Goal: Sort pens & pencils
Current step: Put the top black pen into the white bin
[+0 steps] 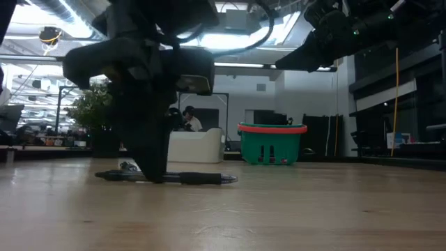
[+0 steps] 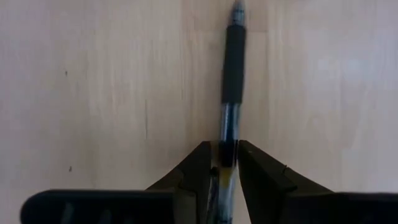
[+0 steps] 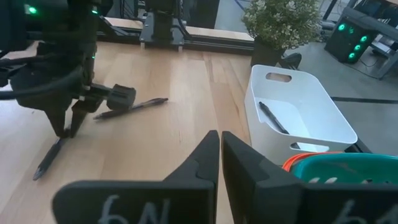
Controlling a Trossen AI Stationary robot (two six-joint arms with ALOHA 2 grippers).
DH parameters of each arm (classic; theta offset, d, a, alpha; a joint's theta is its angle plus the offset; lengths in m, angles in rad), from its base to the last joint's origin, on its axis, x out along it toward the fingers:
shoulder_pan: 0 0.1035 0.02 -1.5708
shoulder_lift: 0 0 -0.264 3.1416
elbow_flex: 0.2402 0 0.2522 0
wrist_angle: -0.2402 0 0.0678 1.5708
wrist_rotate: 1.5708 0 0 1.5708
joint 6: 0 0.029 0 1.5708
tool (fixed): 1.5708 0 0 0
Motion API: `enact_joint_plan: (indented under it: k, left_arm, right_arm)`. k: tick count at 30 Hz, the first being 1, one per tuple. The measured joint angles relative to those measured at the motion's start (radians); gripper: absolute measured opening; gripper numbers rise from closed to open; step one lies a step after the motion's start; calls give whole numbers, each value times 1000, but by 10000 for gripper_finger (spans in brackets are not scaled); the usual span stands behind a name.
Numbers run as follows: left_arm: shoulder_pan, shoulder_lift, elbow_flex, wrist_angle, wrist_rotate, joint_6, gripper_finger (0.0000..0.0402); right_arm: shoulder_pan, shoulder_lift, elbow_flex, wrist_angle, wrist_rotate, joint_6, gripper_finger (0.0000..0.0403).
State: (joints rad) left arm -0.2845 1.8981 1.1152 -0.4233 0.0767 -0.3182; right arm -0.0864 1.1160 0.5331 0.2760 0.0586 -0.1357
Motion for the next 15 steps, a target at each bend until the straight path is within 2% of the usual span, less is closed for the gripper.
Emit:
enact_joint_plan:
  k: [6,15]
  left_arm:
    - [42,54,5,19,117,12,76]
    - [61,58,3,26,145,-12,76]
  right_arm:
    - [0,0,0,-4,0,-1,21]
    - [0,0,0,-5,0,-1,21]
